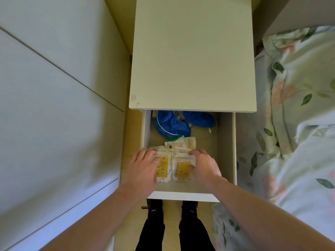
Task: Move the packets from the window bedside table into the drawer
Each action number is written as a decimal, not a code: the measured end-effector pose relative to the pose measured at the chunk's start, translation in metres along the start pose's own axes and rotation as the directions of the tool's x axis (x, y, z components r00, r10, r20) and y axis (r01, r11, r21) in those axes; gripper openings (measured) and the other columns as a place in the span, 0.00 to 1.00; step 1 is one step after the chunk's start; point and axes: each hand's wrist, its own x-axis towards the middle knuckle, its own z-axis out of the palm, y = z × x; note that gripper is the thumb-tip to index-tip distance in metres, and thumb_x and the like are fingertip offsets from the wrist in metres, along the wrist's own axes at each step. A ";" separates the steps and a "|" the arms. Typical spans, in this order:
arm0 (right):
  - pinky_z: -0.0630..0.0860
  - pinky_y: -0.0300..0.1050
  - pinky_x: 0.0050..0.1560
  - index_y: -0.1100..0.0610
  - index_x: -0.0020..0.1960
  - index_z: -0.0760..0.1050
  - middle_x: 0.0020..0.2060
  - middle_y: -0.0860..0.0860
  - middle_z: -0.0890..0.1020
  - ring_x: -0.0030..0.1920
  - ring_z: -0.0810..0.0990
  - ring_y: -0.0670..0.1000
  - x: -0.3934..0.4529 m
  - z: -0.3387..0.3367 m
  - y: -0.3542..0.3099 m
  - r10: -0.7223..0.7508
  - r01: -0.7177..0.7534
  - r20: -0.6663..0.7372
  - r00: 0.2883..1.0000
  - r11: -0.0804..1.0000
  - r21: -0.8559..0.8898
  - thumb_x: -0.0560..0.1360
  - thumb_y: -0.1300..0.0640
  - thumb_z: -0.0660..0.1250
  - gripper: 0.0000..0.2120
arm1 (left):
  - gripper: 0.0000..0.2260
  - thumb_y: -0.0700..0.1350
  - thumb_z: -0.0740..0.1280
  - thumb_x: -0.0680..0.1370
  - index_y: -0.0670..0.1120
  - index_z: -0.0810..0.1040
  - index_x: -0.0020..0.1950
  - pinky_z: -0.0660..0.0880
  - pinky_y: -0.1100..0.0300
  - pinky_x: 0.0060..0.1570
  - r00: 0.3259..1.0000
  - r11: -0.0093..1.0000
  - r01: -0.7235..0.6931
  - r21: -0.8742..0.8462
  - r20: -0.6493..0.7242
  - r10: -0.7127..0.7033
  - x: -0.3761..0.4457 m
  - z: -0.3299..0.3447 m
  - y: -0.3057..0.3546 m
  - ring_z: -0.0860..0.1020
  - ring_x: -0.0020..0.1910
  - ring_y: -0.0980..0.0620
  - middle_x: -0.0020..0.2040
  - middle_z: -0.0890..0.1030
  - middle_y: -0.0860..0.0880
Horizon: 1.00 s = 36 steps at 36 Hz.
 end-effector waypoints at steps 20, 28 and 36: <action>0.71 0.44 0.68 0.49 0.74 0.68 0.71 0.45 0.70 0.69 0.72 0.49 -0.269 -0.153 -0.055 0.035 -0.004 -0.104 0.994 0.960 0.281 0.78 0.57 0.69 0.26 | 0.24 0.41 0.66 0.75 0.53 0.72 0.71 0.62 0.51 0.74 0.996 0.960 0.088 -0.267 0.012 -0.088 -0.145 -0.193 0.105 0.63 0.74 0.50 0.73 0.67 0.53; 0.70 0.37 0.61 0.42 0.70 0.69 0.70 0.39 0.69 0.65 0.74 0.44 -0.404 -0.180 -0.073 0.173 -0.038 -0.289 0.942 0.907 0.419 0.77 0.51 0.68 0.23 | 0.22 0.43 0.68 0.77 0.56 0.71 0.70 0.62 0.50 0.76 0.988 0.930 -0.155 -0.333 -0.036 0.152 -0.183 -0.272 0.149 0.64 0.74 0.53 0.72 0.67 0.56; 0.71 0.45 0.62 0.39 0.72 0.65 0.70 0.42 0.70 0.68 0.71 0.48 -0.546 -0.155 -0.056 0.436 -0.152 -0.373 0.819 0.791 0.593 0.78 0.48 0.67 0.24 | 0.19 0.47 0.66 0.79 0.56 0.71 0.70 0.66 0.56 0.72 0.841 0.814 -0.527 -0.244 -0.013 0.541 -0.229 -0.327 0.231 0.66 0.70 0.55 0.69 0.68 0.57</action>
